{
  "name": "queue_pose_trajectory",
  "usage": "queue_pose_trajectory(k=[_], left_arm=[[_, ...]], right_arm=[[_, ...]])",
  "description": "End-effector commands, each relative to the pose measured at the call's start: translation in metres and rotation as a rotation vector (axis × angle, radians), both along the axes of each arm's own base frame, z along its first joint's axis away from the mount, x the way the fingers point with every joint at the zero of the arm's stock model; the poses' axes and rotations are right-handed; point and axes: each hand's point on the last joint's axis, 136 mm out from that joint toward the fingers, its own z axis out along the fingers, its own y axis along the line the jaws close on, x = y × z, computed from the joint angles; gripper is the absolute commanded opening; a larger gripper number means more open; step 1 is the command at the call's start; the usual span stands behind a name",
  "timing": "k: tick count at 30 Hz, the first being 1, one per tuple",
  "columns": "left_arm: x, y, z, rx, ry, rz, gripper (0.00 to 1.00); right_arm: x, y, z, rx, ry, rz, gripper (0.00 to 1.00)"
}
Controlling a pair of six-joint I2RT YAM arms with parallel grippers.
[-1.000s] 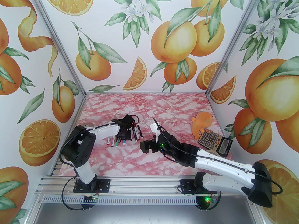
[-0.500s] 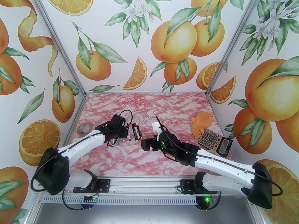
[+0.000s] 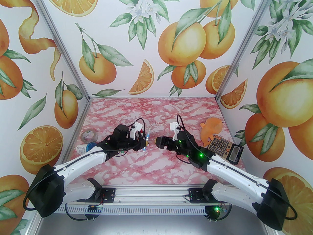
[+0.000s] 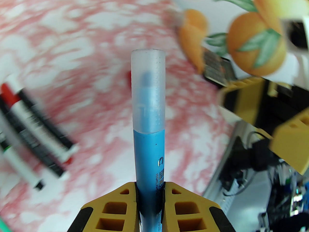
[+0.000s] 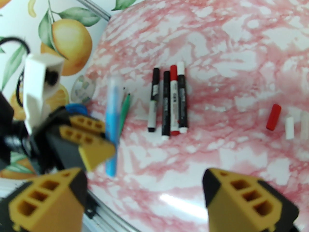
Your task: Open the pen caps
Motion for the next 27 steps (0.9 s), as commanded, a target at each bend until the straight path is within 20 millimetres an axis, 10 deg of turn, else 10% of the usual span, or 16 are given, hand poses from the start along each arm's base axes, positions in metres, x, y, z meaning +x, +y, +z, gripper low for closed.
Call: queue_pose_trajectory(k=[1,27], left_arm=[[-0.007,-0.026,0.023,-0.087,-0.043,-0.098,0.16],[-0.032,-0.063,0.050,-0.219,-0.005,-0.275,0.15]], right_arm=[[0.002,0.001,0.014,0.066,-0.006,0.006,0.78],[0.016,0.006,0.024,0.149,0.007,0.029,0.46]])
